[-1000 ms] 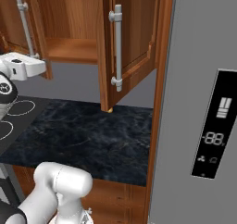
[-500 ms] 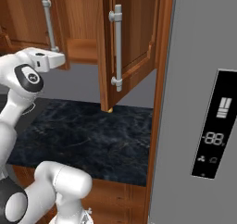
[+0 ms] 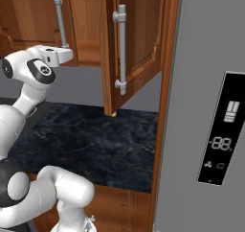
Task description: Close all open cabinet doors.
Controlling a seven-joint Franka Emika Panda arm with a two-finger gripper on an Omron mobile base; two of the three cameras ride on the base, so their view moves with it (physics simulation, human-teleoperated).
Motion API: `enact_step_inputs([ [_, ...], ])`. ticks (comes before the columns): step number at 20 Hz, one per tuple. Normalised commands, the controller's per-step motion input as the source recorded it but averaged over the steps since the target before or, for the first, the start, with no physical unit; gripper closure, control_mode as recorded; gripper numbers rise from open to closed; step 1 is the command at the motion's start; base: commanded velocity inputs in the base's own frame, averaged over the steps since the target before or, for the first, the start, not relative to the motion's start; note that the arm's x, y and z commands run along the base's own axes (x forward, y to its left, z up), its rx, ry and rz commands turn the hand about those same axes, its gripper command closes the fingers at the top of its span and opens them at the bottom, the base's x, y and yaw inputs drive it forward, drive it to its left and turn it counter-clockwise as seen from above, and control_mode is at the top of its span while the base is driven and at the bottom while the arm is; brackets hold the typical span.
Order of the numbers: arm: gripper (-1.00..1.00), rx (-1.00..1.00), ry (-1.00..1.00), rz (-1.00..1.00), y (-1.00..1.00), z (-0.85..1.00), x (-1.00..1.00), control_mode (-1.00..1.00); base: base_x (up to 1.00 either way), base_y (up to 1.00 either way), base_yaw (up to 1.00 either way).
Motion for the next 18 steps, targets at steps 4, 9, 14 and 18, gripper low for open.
enact_step_inputs([
  [4,-1.0,0.0,0.0,0.0,0.0,-0.04,0.54,-1.0,0.0,0.0,0.0],
  [9,-1.0,0.0,0.02,0.0,0.0,-0.11,-0.09,-1.0,0.0,0.0,0.0],
  [14,-1.0,0.0,0.16,-0.01,0.0,-0.39,-1.0,-1.0,0.0,0.0,0.0],
  [18,-1.0,0.09,0.17,-0.1,0.0,0.0,-1.0,-1.0,0.0,0.0,0.0],
])
